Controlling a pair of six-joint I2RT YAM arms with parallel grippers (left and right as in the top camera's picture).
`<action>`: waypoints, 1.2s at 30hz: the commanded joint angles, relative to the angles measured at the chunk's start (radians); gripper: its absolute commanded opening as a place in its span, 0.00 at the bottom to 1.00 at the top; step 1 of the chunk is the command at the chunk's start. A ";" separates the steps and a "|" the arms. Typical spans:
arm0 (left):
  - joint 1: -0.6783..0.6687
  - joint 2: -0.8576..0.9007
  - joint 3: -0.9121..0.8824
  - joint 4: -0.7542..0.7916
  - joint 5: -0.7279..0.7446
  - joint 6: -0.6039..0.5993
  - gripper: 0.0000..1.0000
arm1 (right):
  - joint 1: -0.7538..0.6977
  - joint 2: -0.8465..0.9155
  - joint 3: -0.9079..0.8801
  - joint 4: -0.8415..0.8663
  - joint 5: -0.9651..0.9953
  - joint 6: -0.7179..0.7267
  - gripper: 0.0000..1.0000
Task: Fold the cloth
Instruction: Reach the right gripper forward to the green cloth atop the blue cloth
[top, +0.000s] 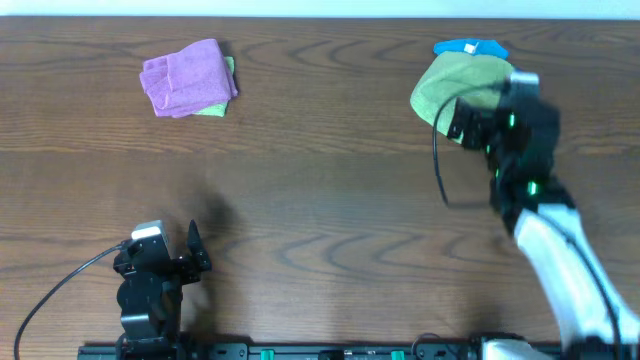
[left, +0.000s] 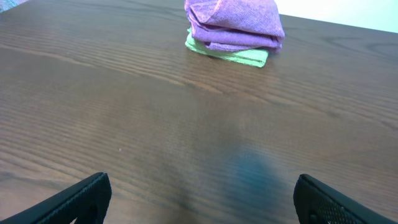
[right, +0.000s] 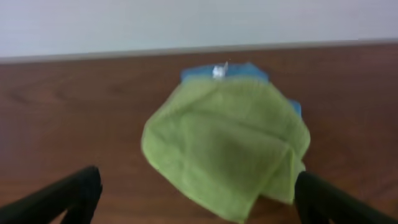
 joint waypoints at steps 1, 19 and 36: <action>-0.003 -0.005 -0.018 -0.004 -0.010 -0.011 0.95 | -0.046 0.142 0.142 -0.068 -0.032 -0.059 0.99; -0.003 -0.005 -0.018 -0.004 -0.010 -0.011 0.95 | -0.154 0.639 0.410 -0.186 -0.113 -0.049 0.80; -0.003 -0.005 -0.018 -0.004 -0.010 -0.011 0.95 | -0.179 0.680 0.618 -0.327 -0.127 -0.072 0.85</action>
